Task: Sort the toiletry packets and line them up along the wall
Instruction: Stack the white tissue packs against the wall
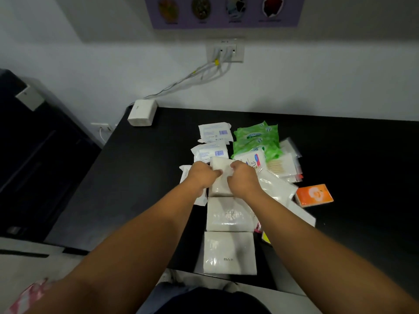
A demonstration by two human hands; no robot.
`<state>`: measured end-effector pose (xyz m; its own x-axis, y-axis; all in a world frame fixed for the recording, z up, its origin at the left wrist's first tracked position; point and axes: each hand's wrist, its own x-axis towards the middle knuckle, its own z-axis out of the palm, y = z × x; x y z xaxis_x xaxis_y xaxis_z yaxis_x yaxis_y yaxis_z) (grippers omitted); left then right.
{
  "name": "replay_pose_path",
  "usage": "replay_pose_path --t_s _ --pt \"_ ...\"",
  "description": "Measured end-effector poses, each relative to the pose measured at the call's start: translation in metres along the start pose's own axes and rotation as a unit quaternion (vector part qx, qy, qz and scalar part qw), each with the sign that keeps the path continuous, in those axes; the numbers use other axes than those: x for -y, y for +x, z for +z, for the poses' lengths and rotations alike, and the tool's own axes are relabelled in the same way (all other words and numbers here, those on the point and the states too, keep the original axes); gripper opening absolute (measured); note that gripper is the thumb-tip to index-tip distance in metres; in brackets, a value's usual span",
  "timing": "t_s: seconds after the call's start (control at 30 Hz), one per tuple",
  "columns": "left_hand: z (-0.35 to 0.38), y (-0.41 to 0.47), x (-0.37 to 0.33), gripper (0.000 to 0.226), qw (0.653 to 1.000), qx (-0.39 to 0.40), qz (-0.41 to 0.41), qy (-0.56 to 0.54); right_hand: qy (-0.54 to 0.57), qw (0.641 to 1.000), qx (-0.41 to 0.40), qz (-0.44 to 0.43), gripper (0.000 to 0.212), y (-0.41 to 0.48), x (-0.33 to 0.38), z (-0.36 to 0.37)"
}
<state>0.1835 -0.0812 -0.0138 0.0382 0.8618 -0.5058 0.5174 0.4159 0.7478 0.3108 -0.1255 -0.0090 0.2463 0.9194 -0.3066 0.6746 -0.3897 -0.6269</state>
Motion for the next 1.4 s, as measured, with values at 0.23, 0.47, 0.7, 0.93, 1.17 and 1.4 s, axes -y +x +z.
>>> replay_pose_path --t_s 0.23,0.47,0.7,0.93,1.17,1.4 --pt "0.009 0.001 -0.011 0.052 0.997 -0.032 0.063 0.043 0.095 0.995 -0.042 0.0 0.027 0.005 -0.002 0.007" --pt "-0.019 0.003 -0.015 0.06 0.984 -0.101 0.146 -0.015 0.246 0.967 -0.067 0.015 0.025 0.013 0.028 0.012" --pt "-0.078 0.017 -0.015 0.031 0.965 -0.051 0.228 -0.122 0.467 0.881 -0.054 0.057 0.035 0.034 0.094 0.026" --pt "-0.162 0.047 0.005 0.039 0.949 -0.054 0.311 -0.027 0.4 0.914 -0.066 0.017 0.038 0.061 0.154 0.067" --pt "-0.249 0.12 0.029 0.053 0.961 -0.123 0.229 -0.096 0.509 0.86 -0.038 0.033 0.054 0.112 0.221 0.108" --pt "-0.306 0.193 0.027 0.045 0.966 -0.061 0.188 -0.168 0.434 0.9 -0.044 0.018 0.04 0.168 0.268 0.132"
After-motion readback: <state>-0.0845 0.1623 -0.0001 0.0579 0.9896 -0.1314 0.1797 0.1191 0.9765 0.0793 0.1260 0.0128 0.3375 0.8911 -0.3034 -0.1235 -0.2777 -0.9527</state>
